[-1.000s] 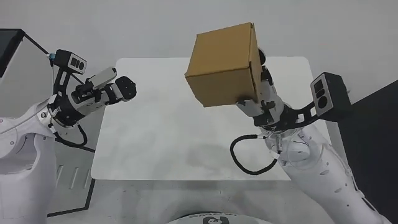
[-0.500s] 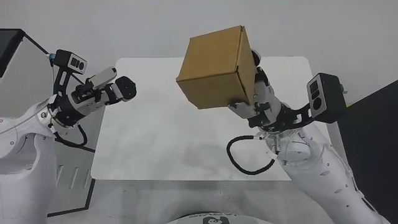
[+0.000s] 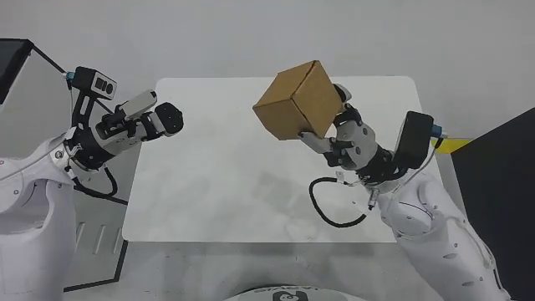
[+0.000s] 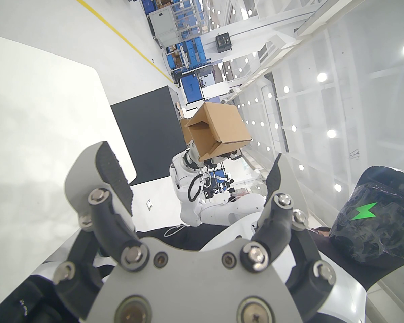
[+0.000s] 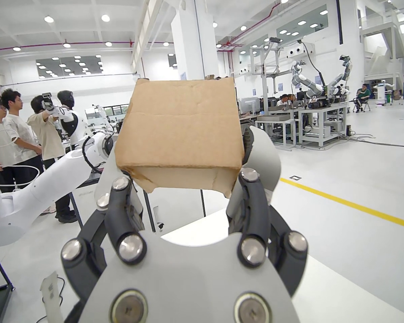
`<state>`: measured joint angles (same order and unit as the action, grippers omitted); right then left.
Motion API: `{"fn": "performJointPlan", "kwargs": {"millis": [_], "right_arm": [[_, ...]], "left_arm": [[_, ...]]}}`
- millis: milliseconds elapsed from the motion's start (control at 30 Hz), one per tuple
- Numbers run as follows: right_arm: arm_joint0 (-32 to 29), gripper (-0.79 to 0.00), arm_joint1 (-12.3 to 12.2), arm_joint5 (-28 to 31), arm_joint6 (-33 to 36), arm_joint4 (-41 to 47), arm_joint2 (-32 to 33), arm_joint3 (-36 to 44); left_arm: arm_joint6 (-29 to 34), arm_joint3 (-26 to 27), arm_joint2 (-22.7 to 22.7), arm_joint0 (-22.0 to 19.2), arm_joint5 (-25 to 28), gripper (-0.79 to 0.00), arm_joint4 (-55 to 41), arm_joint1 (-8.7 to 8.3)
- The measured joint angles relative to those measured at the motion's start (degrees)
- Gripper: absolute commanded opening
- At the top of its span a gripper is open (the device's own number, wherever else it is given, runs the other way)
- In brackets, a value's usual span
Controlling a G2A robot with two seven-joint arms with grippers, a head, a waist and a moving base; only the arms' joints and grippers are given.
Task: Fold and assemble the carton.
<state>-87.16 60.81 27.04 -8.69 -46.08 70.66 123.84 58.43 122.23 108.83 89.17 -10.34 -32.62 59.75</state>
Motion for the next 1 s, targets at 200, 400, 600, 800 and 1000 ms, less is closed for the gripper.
{"fn": "performJointPlan", "kwargs": {"millis": [200,400,600,800,1000], "right_arm": [[0.11,-0.785,0.01,-0.01,0.02,0.0,-0.08,-0.02],[0.0,-0.785,0.05,-0.25,0.48,-0.23,-0.2,-0.5],[-1.16,-0.785,-0.19,0.26,2.82,-4.01,2.13,-4.79],[-3.48,-0.785,-0.6,2.34,4.85,-7.61,4.41,-8.81],[-3.68,-0.785,-0.55,3.37,4.79,-8.74,4.36,-10.91]], "left_arm": [[0.0,0.0,0.0,0.0,0.0,0.0,0.0,0.0],[0.0,0.0,0.0,0.0,0.0,0.0,0.0,0.0],[0.0,0.0,0.0,0.0,0.0,0.0,0.0,0.0],[0.0,0.0,0.0,0.0,0.0,0.0,0.0,0.0],[0.0,0.0,0.0,0.0,0.0,0.0,0.0,0.0]]}}
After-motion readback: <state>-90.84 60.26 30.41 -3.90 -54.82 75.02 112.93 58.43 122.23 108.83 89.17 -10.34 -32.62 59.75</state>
